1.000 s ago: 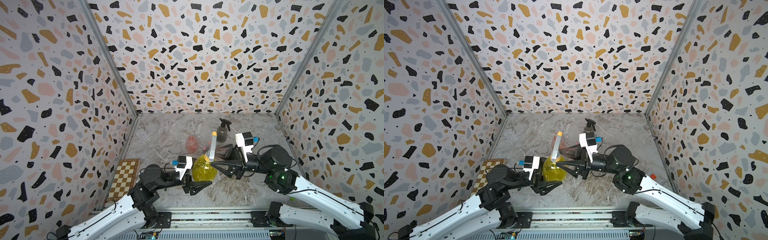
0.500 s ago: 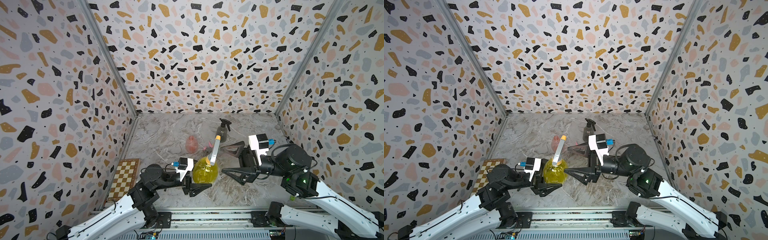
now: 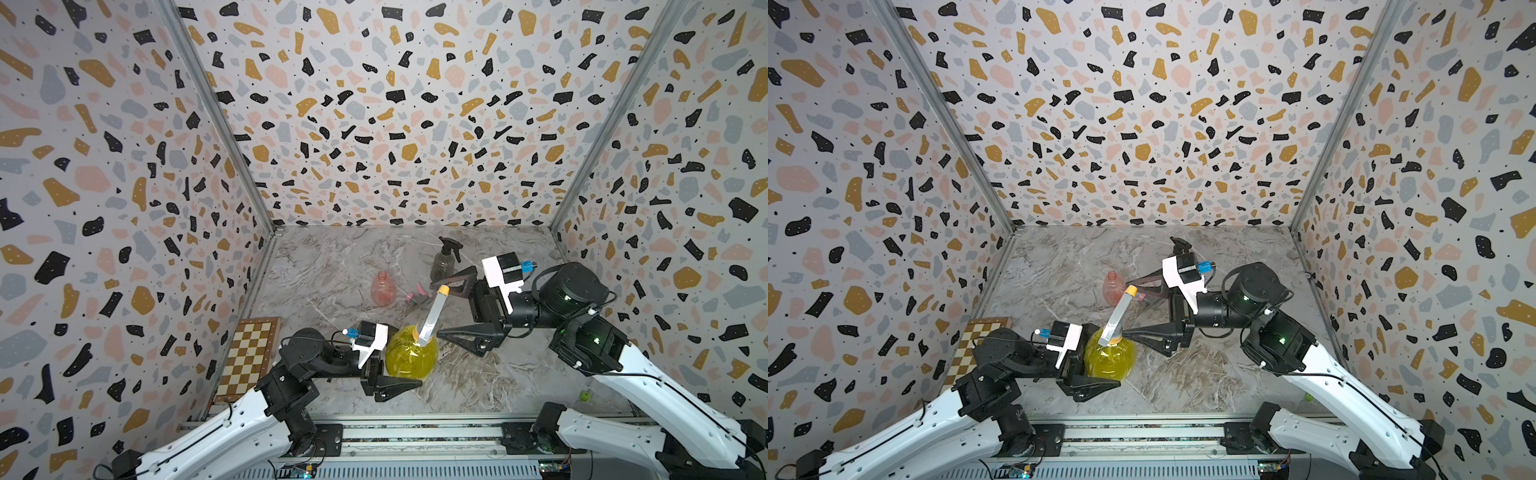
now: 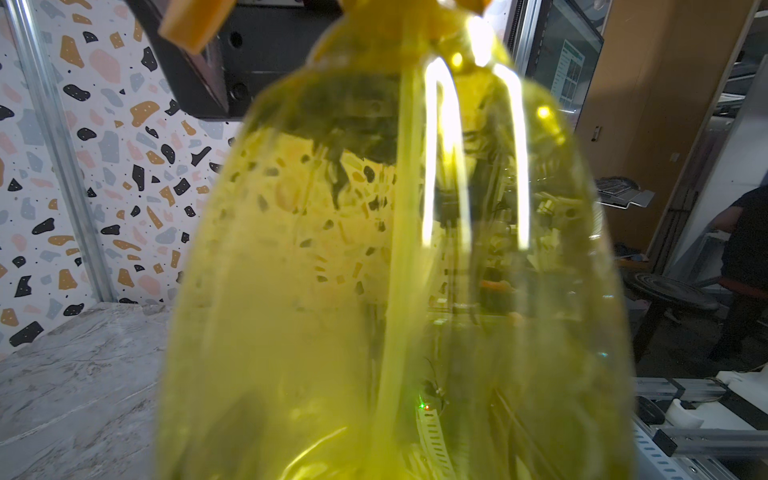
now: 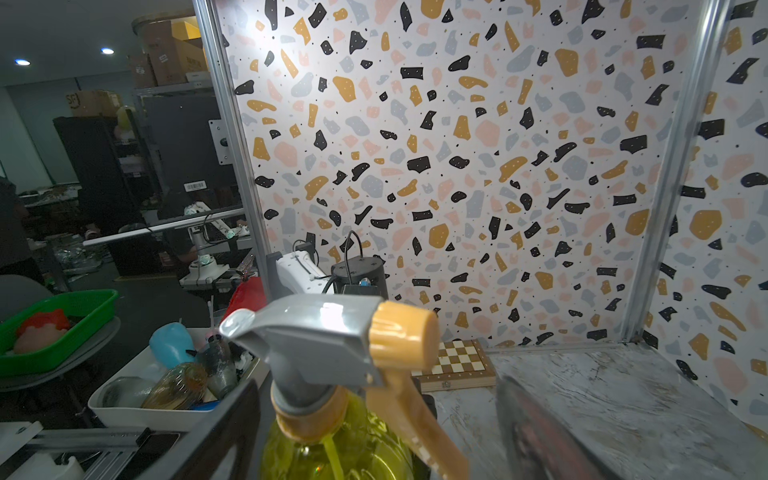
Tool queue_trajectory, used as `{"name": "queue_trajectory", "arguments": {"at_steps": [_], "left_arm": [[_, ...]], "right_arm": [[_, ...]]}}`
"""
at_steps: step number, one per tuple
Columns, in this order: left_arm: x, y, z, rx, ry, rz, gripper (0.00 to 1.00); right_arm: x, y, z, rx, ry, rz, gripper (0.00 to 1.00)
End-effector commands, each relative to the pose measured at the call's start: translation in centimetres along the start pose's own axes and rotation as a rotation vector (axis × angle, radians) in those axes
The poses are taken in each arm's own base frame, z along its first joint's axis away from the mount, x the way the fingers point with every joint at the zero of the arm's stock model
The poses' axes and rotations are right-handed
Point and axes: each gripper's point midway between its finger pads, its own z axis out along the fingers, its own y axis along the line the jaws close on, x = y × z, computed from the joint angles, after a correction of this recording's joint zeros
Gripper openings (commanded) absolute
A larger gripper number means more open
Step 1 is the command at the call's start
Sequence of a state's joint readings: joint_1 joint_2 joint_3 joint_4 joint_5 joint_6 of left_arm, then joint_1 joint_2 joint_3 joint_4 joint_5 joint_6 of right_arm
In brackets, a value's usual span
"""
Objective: Attach spray nozzles to spray bottles
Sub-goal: Insert the spray nozzle into the spray bottle, then screw the spray nozzle on the spray bottle.
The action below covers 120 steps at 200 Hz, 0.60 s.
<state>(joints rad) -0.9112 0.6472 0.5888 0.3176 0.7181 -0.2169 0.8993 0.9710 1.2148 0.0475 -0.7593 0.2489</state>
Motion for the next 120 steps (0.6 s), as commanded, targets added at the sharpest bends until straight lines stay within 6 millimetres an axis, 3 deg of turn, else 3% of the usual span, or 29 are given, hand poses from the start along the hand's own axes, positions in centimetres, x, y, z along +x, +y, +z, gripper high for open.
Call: {"name": "queue_trajectory", "arguments": {"at_steps": [1,91,120], "left_arm": [[-1.2,-0.6,0.0,0.025,-0.047,0.036,0.0],[-1.2,1.9,0.1,-0.102,-0.056,0.017,0.0],[-1.3,2.5,0.1,-0.131,-0.06,0.016,0.0]], "right_arm": [[-2.0,2.5,-0.7,-0.089,-0.025,-0.059,0.88],[-1.1,4.6,-0.3,-0.122,0.017,-0.039,0.79],[-0.6,6.5,0.0,-0.181,0.014,-0.019,0.79]]}}
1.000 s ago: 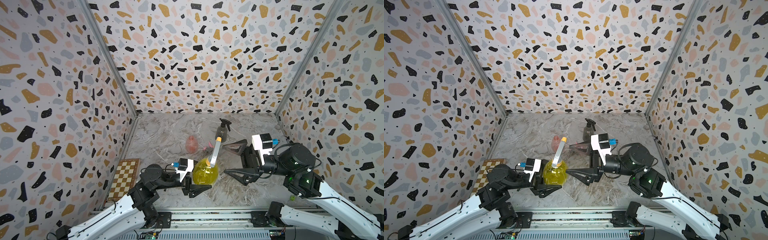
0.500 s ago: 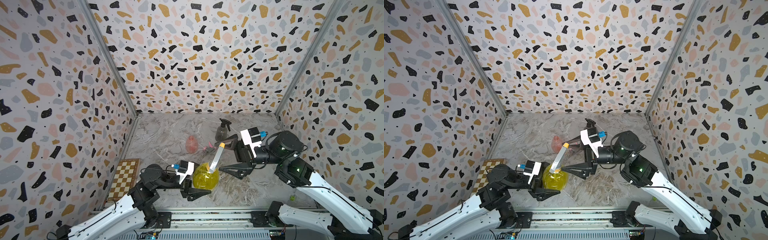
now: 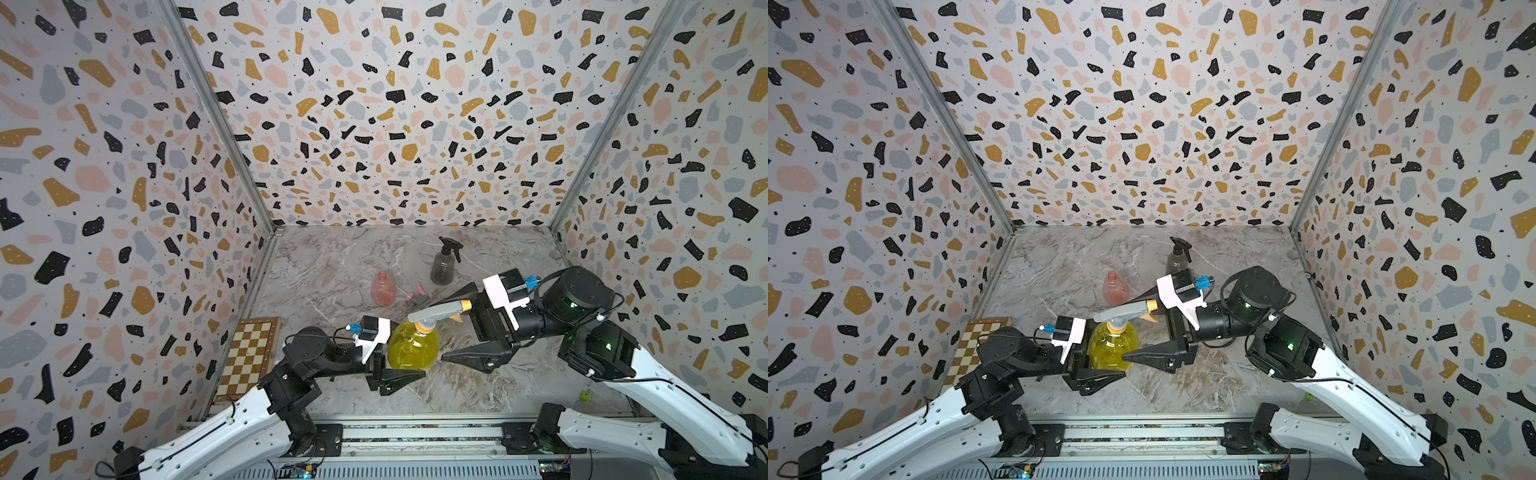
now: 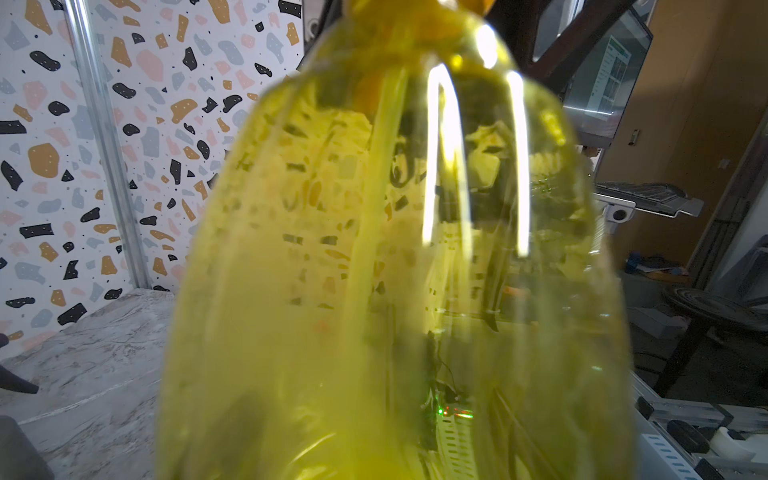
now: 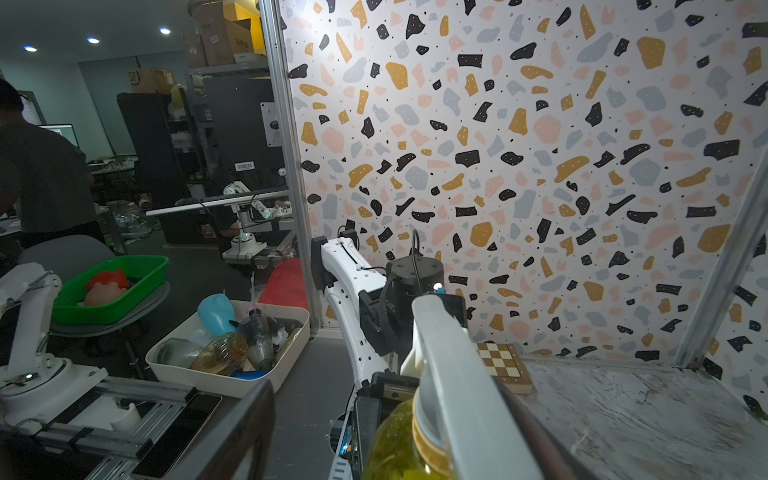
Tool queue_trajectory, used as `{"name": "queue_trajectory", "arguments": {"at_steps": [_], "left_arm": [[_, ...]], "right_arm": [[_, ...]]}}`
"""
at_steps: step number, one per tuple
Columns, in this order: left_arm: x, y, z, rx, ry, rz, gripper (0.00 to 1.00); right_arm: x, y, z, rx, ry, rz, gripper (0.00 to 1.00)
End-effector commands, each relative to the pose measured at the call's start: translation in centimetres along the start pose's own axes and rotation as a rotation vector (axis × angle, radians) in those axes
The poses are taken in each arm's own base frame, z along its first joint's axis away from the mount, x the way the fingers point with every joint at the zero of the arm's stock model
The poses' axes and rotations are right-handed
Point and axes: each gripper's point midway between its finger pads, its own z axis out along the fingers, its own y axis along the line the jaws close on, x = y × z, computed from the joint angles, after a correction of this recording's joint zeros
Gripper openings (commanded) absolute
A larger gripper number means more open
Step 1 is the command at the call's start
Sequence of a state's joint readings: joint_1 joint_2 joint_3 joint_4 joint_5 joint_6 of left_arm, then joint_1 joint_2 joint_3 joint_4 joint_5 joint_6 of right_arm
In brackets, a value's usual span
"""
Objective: Attach spray nozzles to spray bottles
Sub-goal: Screw the spray nozzle on the spray bottle.
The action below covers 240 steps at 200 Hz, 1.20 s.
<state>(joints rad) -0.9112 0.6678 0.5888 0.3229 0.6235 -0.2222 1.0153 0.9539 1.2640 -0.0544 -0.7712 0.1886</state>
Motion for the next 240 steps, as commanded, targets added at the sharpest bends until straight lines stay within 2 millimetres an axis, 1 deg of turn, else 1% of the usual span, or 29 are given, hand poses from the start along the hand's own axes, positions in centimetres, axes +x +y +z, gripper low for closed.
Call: {"name": "queue_trajectory", "arguments": {"at_steps": [1,26,41,55,88,112,129,155,184,202,221,240], "left_arm": [[-1.4,0.5,0.0,-0.035,-0.056,0.029,0.0],[-1.3,0.9,0.1,-0.049,-0.053,0.029,0.0],[-1.4,0.9,0.1,-0.051,-0.054,0.027,0.0],[-1.5,0.8,0.1,-0.047,-0.055,0.027,0.0],[-1.8,0.5,-0.1,-0.042,-0.055,0.032,0.0],[-1.7,0.4,-0.4,-0.046,-0.053,0.04,0.0],[-1.6,0.5,-0.4,-0.054,-0.049,0.043,0.0],[-1.6,0.3,-0.6,-0.048,-0.051,0.052,0.0],[-1.3,0.0,-0.6,-0.032,-0.053,0.055,0.0],[-1.4,-0.3,-0.6,-0.013,-0.057,0.056,0.0],[-1.4,-0.9,-0.6,0.02,-0.057,0.058,0.0],[-1.4,-1.5,-0.6,0.053,-0.057,0.057,0.0]], "right_arm": [[-0.4,2.3,-0.1,-0.063,-0.018,0.001,0.79],[-0.4,5.3,0.7,-0.171,-0.015,-0.014,0.78],[-0.2,5.4,0.9,-0.162,-0.009,-0.017,0.78],[-0.1,4.7,0.8,-0.117,-0.009,-0.015,0.78],[-0.6,2.6,0.3,0.03,-0.027,-0.02,0.78],[-1.2,2.5,-0.3,0.066,-0.044,-0.035,0.78],[-1.3,2.2,-0.6,0.092,-0.044,-0.034,0.78],[-2.3,1.5,-2.0,0.179,-0.082,-0.05,0.78],[-2.6,0.4,-3.1,0.277,-0.096,-0.055,0.82],[-2.3,-0.4,-3.3,0.318,-0.086,-0.059,0.85],[-1.7,-1.8,-3.5,0.353,-0.07,-0.062,0.87],[-1.5,-2.7,-3.8,0.336,-0.075,-0.051,0.88]]}}
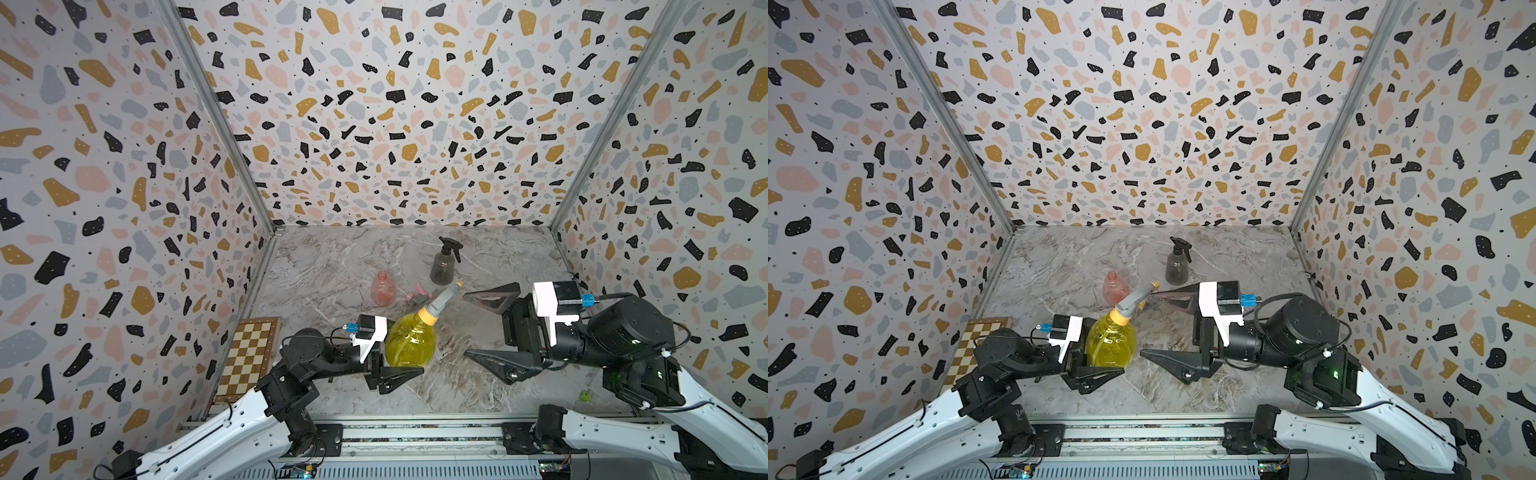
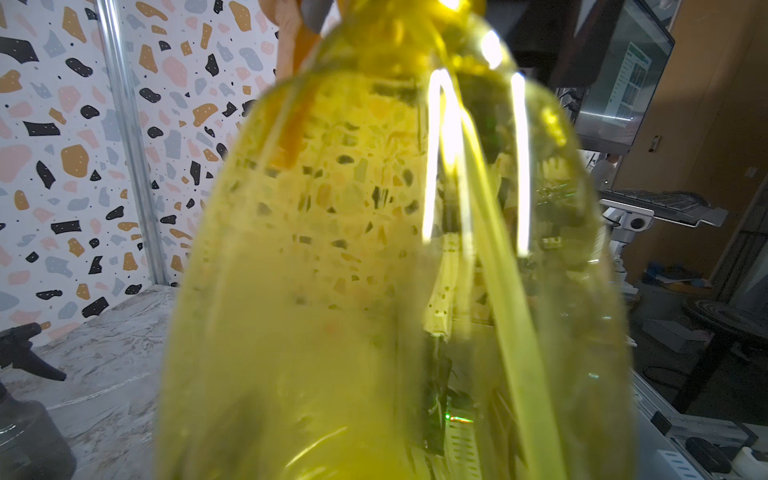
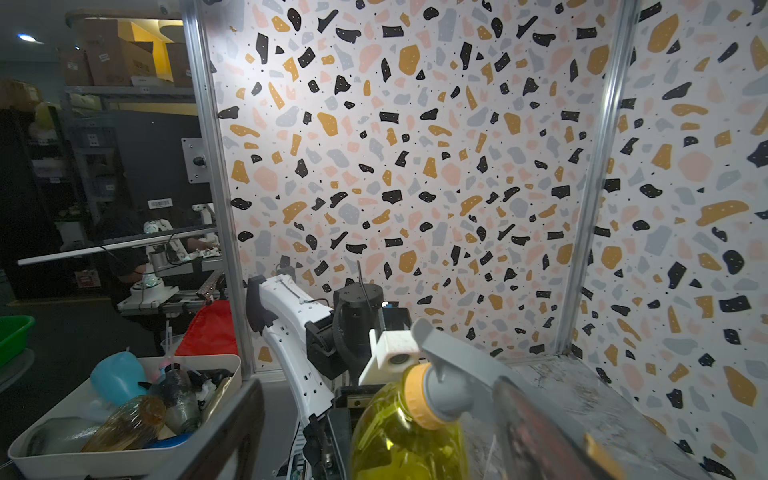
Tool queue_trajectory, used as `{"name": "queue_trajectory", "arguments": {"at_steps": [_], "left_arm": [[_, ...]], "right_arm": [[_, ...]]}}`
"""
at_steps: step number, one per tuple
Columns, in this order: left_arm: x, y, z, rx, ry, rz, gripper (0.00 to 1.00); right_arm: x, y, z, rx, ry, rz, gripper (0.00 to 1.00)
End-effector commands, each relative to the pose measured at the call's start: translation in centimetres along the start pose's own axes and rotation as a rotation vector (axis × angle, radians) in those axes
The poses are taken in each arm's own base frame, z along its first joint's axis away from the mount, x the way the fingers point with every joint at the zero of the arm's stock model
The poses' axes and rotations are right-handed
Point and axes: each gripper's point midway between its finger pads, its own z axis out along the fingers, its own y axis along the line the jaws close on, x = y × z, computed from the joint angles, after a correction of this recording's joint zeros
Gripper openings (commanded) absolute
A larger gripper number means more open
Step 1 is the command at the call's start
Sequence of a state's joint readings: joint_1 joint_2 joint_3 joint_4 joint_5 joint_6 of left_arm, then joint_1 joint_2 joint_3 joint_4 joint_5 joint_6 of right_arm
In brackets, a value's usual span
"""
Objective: Attach spray nozzles to spray bottles
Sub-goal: Screw the spray nozzle on the spray bottle.
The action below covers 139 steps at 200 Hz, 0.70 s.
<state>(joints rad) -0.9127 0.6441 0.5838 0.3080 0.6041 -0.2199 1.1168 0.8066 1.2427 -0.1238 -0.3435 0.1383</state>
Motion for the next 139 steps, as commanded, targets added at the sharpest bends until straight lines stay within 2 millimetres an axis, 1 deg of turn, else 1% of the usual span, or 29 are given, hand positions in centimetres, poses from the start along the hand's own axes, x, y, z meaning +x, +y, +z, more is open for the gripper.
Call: {"name": "queue_trajectory", "arguments": {"at_steps": [1,27,36,48,59,79,103,119,139], "left_arm": [[-1.3,-1.5,-0.3,0.072,-0.052,0.053,0.0],[-1.3,-1.9,-0.4,0.093,-0.055,0.052,0.0],[-1.2,-1.7,-0.4,0.086,-0.054,0.048,0.0],[-1.2,-1.4,-0.4,0.066,-0.052,0.046,0.0],[-1.0,-0.9,-0.4,0.038,-0.046,0.04,0.0],[-0.7,-0.2,-0.3,0.003,-0.034,0.034,0.0],[-0.3,0.5,0.0,-0.027,-0.008,0.027,0.0],[0.0,0.9,0.2,-0.044,0.014,0.024,0.0],[0.3,1.3,0.3,-0.059,0.031,0.019,0.0]], "right_arm": [[1.0,-1.6,0.2,0.014,0.017,0.009,0.88],[1.6,-3.0,0.1,-0.019,0.026,0.048,0.89],[1.8,-2.7,0.1,-0.069,0.03,0.062,0.89],[1.8,-1.6,0.2,-0.15,0.032,0.066,0.89],[1.7,-1.1,0.2,-0.188,0.031,0.063,0.87],[1.9,-1.1,0.4,-0.193,0.044,0.07,0.81],[2.4,-1.4,0.8,-0.196,0.068,0.087,0.68],[2.6,-1.7,1.0,-0.183,0.077,0.095,0.62],[3.1,-2.3,1.3,-0.161,0.097,0.107,0.58]]}}
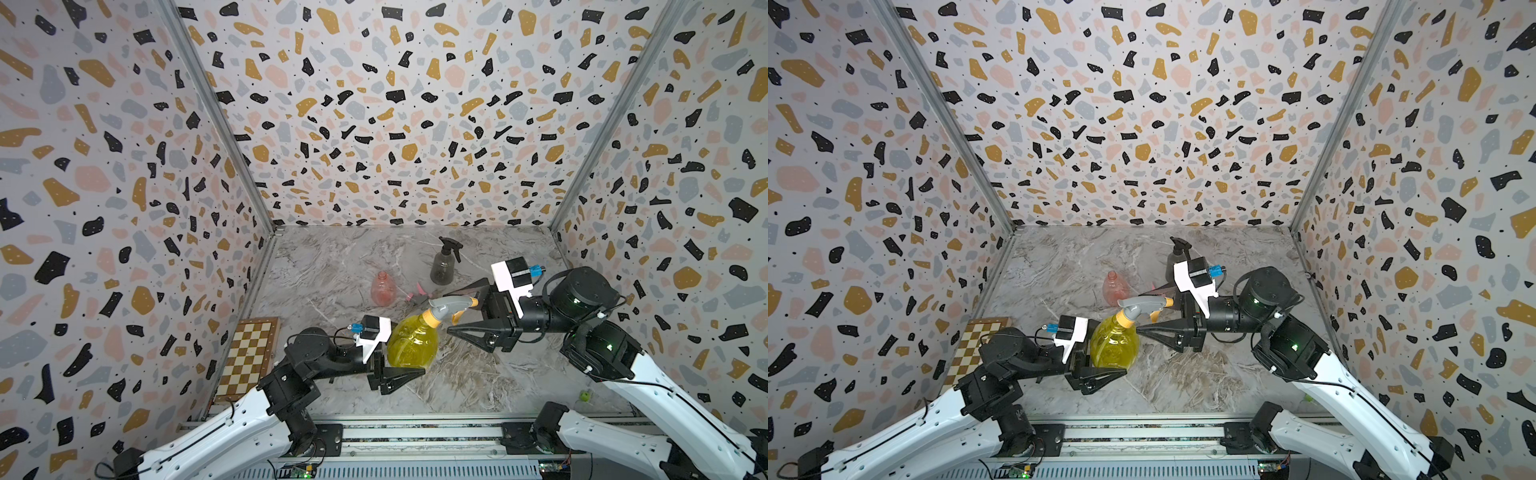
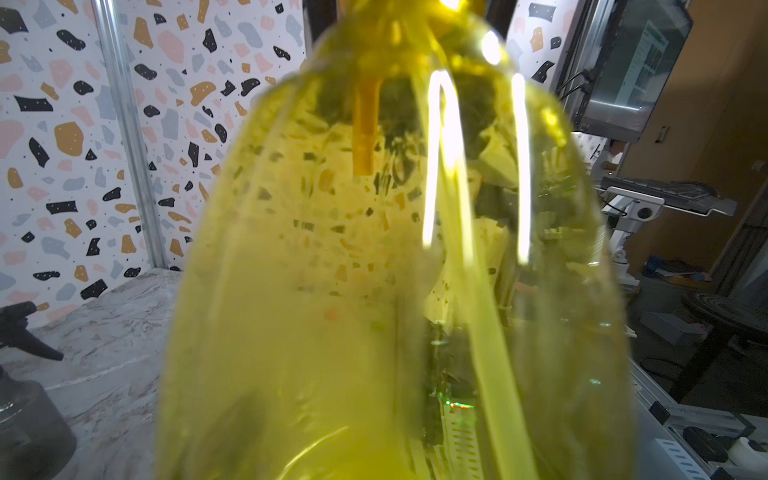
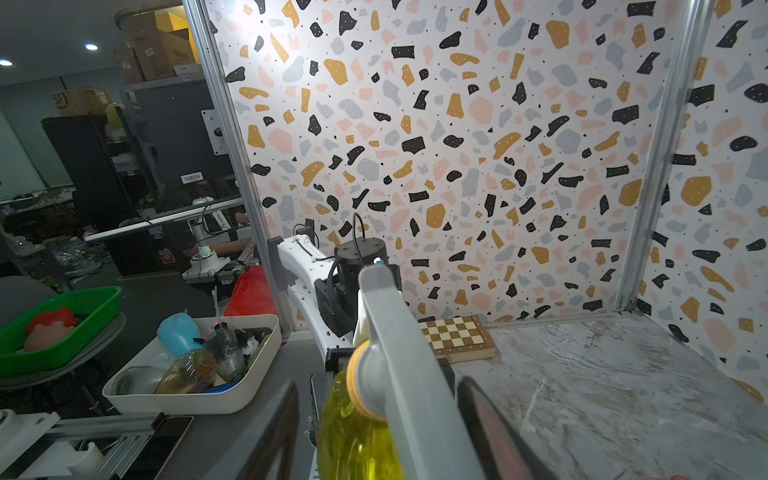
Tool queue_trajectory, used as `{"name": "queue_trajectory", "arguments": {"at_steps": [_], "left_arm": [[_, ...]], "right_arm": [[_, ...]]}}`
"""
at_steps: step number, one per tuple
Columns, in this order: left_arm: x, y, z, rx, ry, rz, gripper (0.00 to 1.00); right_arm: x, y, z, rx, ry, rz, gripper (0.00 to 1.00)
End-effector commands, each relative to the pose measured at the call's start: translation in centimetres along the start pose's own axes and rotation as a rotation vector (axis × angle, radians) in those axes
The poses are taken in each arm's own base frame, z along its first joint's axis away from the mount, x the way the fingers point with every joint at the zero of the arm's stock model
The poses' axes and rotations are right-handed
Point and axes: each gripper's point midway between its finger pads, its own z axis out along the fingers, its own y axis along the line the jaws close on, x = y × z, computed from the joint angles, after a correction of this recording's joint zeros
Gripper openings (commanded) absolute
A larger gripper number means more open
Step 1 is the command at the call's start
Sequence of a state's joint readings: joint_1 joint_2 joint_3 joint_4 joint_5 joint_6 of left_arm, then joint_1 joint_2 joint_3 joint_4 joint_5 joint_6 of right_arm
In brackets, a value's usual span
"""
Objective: Attach spray nozzles to spray bottles
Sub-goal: Screw the spray nozzle on the spray bottle.
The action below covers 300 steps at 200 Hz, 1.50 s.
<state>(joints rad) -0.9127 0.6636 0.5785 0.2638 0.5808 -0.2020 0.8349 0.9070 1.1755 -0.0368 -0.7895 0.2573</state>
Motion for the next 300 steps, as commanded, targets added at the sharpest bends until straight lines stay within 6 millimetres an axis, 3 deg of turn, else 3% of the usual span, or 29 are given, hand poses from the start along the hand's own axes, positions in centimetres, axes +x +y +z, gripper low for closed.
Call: {"name": "queue_trajectory", "arguments": {"at_steps": [1,71,149,244,300], "left_arm": [[-1.3,0.4,0.0,-0.028,-0.021,0.038,0.0],[-0.7,0.9,0.2,-0.047,0.008,0.039,0.0],[0.4,1.2,0.8,-0.041,0.062,0.038,0.0],[-1.6,3.2,0.6,-0.161,-0.057,0.049,0.0],[-1.9,4.3,-0.1,-0.25,-0.055,0.072,0.0]], "right_arm": [[-1.3,0.4,-0.1,-0.006,-0.014,-0.017,0.57],[0.0,-1.2,0.2,0.066,0.051,0.037,0.37],[2.3,-3.0,0.5,0.136,0.235,0.122,0.02],[5.4,-3.3,2.0,0.205,0.255,0.247,0.03],[7.6,-5.2,2.3,0.358,0.259,0.362,0.09]]}}
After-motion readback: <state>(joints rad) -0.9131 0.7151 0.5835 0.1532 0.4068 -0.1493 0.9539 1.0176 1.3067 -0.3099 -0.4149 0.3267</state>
